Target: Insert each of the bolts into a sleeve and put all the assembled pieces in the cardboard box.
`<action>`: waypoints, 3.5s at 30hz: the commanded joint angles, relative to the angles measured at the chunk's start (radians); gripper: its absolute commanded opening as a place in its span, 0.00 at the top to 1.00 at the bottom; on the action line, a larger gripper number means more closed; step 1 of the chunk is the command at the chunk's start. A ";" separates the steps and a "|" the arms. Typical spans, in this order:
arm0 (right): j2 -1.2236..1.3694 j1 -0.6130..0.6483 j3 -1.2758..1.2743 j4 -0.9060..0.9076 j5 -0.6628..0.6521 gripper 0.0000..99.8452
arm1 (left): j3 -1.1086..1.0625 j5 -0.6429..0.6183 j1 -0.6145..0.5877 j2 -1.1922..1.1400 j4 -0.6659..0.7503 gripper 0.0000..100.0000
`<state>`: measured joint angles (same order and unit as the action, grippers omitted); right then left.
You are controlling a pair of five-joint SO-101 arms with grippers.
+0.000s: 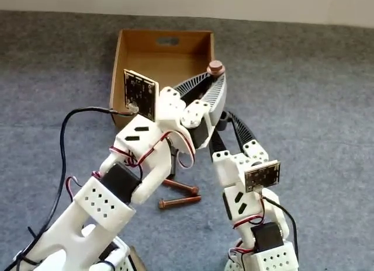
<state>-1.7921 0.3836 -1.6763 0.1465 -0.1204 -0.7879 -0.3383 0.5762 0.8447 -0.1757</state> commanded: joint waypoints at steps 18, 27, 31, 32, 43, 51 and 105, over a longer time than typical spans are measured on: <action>-0.005 -0.010 -0.067 -0.021 0.006 0.99 | -0.024 -0.003 0.061 0.007 -0.006 0.99; -0.005 -0.010 -0.067 -0.021 0.006 0.99 | -0.042 0.210 0.087 0.002 -0.008 0.99; -0.005 -0.010 -0.067 -0.021 0.006 0.99 | -0.044 0.288 0.085 0.002 -0.008 0.99; -0.005 -0.010 -0.067 -0.021 0.006 0.99 | -0.045 0.304 0.085 0.002 -0.008 0.99; -0.005 -0.010 -0.067 -0.021 0.006 0.99 | -0.162 0.313 0.084 0.010 -0.008 0.99; -0.005 -0.010 -0.067 -0.021 0.006 0.99 | -0.176 0.310 0.036 0.012 -0.008 0.99; -0.005 -0.010 -0.088 -0.021 0.008 0.99 | -0.682 0.316 -0.653 0.743 -0.442 0.99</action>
<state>-1.7906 0.3836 -1.6763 0.1465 -0.1204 -1.3725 -0.0315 0.0376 1.5397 -0.6145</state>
